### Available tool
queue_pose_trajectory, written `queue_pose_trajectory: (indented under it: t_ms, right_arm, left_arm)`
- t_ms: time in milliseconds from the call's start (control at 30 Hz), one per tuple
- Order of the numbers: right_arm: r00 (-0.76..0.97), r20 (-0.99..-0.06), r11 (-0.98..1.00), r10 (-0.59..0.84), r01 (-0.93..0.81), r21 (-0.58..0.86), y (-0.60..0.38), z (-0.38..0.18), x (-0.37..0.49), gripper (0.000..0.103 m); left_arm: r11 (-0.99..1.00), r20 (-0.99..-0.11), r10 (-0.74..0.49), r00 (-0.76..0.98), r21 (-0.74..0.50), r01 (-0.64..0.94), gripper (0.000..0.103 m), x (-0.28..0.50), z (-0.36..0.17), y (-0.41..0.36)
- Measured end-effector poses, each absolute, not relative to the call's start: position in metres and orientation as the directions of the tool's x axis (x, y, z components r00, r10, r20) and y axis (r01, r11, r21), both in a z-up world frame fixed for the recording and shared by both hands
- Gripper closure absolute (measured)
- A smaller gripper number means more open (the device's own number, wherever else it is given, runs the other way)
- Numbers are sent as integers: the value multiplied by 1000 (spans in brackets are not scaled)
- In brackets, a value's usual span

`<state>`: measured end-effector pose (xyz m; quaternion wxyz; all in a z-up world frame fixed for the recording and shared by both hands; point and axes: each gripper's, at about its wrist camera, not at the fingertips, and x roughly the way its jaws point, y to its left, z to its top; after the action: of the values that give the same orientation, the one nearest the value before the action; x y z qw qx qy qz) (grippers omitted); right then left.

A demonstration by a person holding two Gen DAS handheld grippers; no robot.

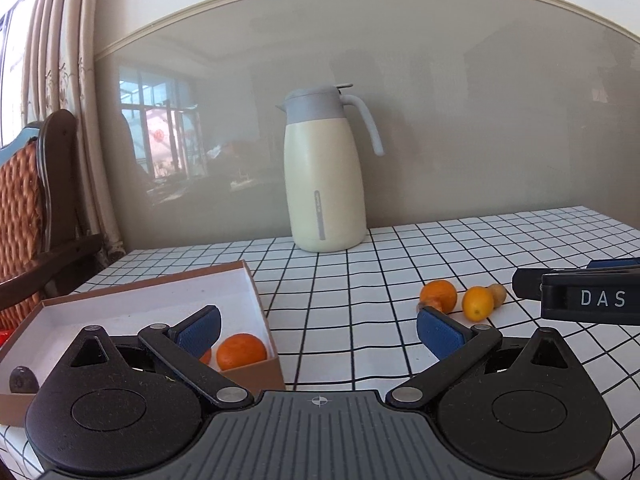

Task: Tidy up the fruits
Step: 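Move both open tools back from the box toward the remaining fruit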

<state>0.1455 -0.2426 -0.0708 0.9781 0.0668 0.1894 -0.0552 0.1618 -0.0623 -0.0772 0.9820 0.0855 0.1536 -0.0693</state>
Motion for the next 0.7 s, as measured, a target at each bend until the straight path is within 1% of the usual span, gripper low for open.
queue_pose_trajectory:
  t_ms: [233,700]
  right_arm:
    - [911,-400,981,-102,158,110,-257,-76,147,33]
    - [897,-419,969,-143,213,125,-279,-81,147,32]
  left_arm:
    - [973,-342,-134,930,133,189,0,171,-83,-84]
    - [972,-394,-149,907,111,209,0,189,-95,-115]
